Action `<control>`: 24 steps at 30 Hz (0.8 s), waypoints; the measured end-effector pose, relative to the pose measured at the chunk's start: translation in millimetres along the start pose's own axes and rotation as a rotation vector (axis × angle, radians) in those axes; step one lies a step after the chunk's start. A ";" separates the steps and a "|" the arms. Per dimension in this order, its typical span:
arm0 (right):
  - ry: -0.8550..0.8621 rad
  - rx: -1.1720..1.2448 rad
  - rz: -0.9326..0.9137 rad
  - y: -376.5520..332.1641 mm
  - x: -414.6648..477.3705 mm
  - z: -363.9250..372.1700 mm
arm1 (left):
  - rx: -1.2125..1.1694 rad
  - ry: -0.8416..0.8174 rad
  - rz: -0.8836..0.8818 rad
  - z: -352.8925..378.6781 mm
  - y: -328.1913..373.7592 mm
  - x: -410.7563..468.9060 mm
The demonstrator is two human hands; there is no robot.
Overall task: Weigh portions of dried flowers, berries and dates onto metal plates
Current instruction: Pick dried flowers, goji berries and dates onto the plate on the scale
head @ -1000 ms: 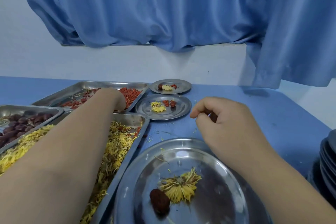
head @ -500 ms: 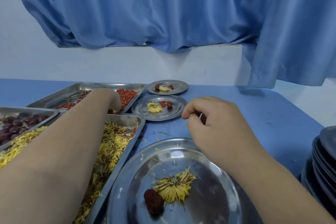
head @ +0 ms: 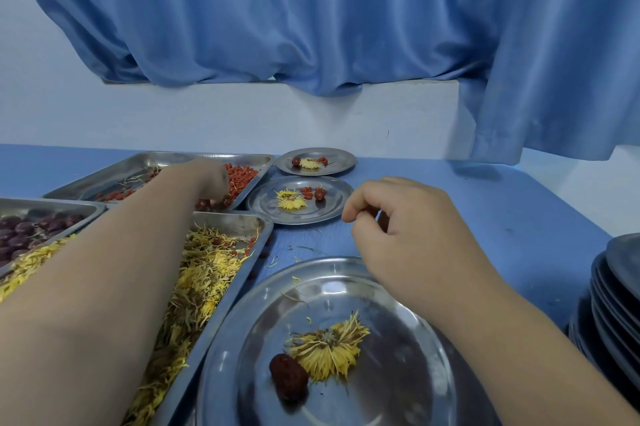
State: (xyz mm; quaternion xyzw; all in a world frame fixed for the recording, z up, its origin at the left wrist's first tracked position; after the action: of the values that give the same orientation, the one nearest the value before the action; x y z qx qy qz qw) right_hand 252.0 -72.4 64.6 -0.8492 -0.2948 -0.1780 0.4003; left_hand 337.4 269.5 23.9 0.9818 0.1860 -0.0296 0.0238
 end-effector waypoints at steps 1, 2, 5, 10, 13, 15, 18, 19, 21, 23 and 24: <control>0.000 0.001 -0.002 -0.3 0.0 -0.1 | -0.005 0.026 0.011 -3.1 -0.2 -0.3; -0.001 0.002 -0.003 -0.4 0.0 -0.2 | -0.005 0.051 0.016 -6.1 -0.4 -0.9; -0.004 0.002 -0.002 -0.5 0.5 -0.5 | -0.012 0.081 0.003 -10.6 -6.1 -0.9; -0.004 -0.007 -0.001 1.6 0.8 -2.7 | -0.021 0.062 0.001 -8.6 -14.3 -4.3; 0.001 -0.006 0.001 2.1 1.1 -4.3 | -0.050 0.066 -0.003 -6.1 -16.5 -5.4; 0.002 -0.006 -0.002 2.3 1.3 -4.1 | -0.030 0.078 0.009 -6.2 -15.8 -5.7; 0.001 -0.002 -0.003 3.2 1.2 -3.4 | -0.039 0.133 0.035 -9.3 -15.1 -6.0; 0.000 -0.001 -0.004 3.4 1.3 -3.5 | -0.046 0.154 0.040 -11.0 -15.5 -5.6; -0.003 -0.001 -0.005 3.8 1.5 -3.7 | -0.058 0.182 0.052 -13.8 -16.4 -5.8; 0.001 -0.002 -0.007 4.0 1.8 -4.7 | -0.098 0.197 0.055 -17.3 -18.0 -6.9; 0.003 -0.001 -0.008 3.9 2.0 -5.2 | -0.142 0.198 0.058 -19.7 -18.8 -7.9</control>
State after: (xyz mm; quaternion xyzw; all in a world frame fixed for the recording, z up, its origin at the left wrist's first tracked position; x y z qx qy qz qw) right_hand 255.7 -77.8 66.7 -0.8478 -0.2977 -0.1811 0.3998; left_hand 324.1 285.2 43.5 0.9808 0.1605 0.0814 0.0756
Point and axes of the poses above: each hand's wrist, its own x-axis towards the middle knuckle, its own z-axis out of the palm, y = z × x, the point moved 5 cm from there along x, towards the middle knuckle, and after that the axes turned 8 degrees about z, right-handed, at the moved point
